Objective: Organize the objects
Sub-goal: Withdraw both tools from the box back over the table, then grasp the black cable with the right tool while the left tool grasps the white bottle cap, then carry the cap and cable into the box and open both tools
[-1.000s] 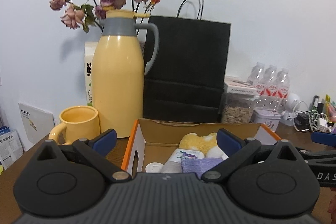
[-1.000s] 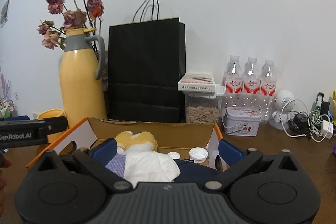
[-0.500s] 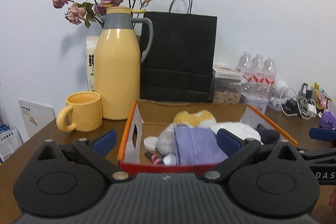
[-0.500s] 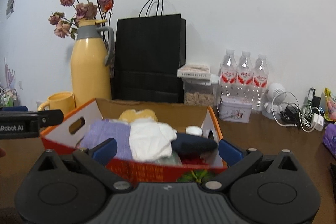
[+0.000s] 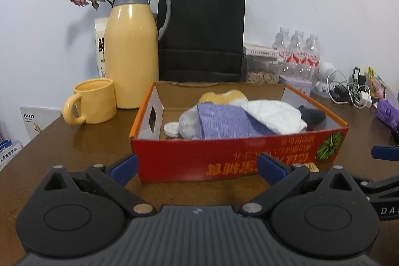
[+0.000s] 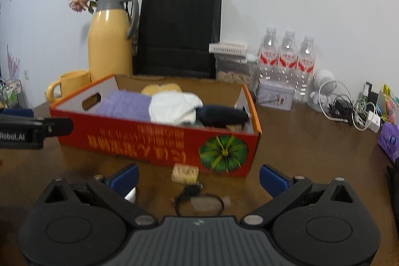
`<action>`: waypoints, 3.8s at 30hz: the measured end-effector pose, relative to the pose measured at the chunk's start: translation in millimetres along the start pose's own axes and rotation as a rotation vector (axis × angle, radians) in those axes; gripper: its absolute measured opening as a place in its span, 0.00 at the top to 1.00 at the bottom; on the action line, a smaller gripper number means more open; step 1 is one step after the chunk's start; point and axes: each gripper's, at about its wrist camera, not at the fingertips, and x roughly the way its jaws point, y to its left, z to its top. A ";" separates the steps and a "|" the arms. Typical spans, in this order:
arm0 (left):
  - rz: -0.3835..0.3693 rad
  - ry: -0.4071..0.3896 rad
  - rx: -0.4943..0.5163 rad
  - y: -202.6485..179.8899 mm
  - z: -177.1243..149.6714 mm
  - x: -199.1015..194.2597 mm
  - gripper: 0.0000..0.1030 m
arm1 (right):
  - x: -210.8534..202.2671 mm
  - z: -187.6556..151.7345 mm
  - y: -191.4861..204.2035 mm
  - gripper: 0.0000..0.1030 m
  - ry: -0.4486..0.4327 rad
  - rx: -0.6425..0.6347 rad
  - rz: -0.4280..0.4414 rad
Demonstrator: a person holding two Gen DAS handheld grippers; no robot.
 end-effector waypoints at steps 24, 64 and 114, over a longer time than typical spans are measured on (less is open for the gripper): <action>-0.021 0.099 -0.024 6.5 -21.4 15.6 0.00 | 20.8 -17.3 -12.9 0.02 0.089 0.048 0.004; -0.020 0.106 -0.020 5.8 -21.3 15.8 0.00 | 15.4 -2.7 -3.6 0.91 -0.047 0.043 0.046; -0.120 0.080 0.048 -64.0 -17.8 10.7 0.61 | -25.3 -5.3 -20.6 0.95 -0.185 0.124 0.070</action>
